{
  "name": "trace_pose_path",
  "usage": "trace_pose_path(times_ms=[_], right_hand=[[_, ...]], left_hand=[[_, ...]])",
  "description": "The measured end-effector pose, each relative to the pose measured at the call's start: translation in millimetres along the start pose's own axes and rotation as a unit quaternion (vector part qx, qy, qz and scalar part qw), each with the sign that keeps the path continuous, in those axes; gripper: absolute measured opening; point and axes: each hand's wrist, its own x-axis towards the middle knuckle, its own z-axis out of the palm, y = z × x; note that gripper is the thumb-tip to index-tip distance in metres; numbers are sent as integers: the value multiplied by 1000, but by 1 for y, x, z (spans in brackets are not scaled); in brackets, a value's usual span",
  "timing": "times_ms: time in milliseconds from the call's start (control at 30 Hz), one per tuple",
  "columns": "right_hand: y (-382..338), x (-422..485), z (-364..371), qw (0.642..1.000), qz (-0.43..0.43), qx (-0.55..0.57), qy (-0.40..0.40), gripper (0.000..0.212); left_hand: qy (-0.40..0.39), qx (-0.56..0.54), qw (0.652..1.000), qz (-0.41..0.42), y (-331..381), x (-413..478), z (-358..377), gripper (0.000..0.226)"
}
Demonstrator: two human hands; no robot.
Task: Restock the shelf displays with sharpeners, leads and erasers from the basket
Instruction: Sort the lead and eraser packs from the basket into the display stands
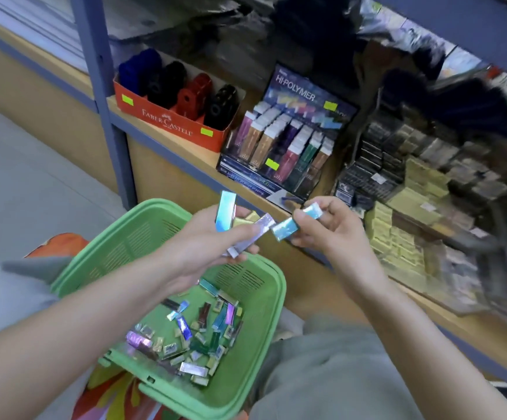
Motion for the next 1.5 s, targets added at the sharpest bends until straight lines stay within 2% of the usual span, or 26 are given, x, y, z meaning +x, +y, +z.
trace_pose_path(times_ms=[133, 233, 333, 600, 733, 900, 1000, 1133, 1300, 1367, 1433, 1500], right_hand=[[-18, 24, -20, 992, -63, -47, 97, 4], [-27, 60, -34, 959, -139, -159, 190, 5], [-31, 94, -41, 929, -167, -236, 231, 5], [-32, 142, -46, 897, -198, -359, 166, 4], [-37, 151, -49, 865, -221, -434, 120, 12], [-41, 156, -40, 840, -233, -485, 67, 7], [-35, 159, -38, 828, -241, -500, 76, 11], [-27, 159, -38, 839, -218, -485, 116, 17], [-22, 153, -33, 800, -262, -525, 126, 12], [-23, 143, -29, 819, -277, -478, 155, 17], [-26, 129, -21, 862, -281, -383, 177, 17], [-29, 115, -12, 904, -265, -301, 151, 16]], left_hand=[[2, 21, 999, 28, 15, 11, -4, 26], [7, 17, 999, 38, 21, 20, -8, 28], [12, 0, 999, 39, 22, 28, -11, 29], [22, -23, 999, 37, 29, 43, -14, 28], [17, -27, 999, 31, 32, 46, -11, 29], [14, -27, 999, 26, 32, 50, -6, 28], [9, -34, 999, 23, 32, 53, -5, 27], [7, -46, 999, 21, 34, 56, -3, 28], [10, -65, 998, 18, 36, 58, -5, 28], [11, -71, 997, 15, 37, 58, -5, 26], [13, -79, 997, 13, 39, 58, -5, 21], [15, -91, 996, 9, 40, 58, -5, 20]])
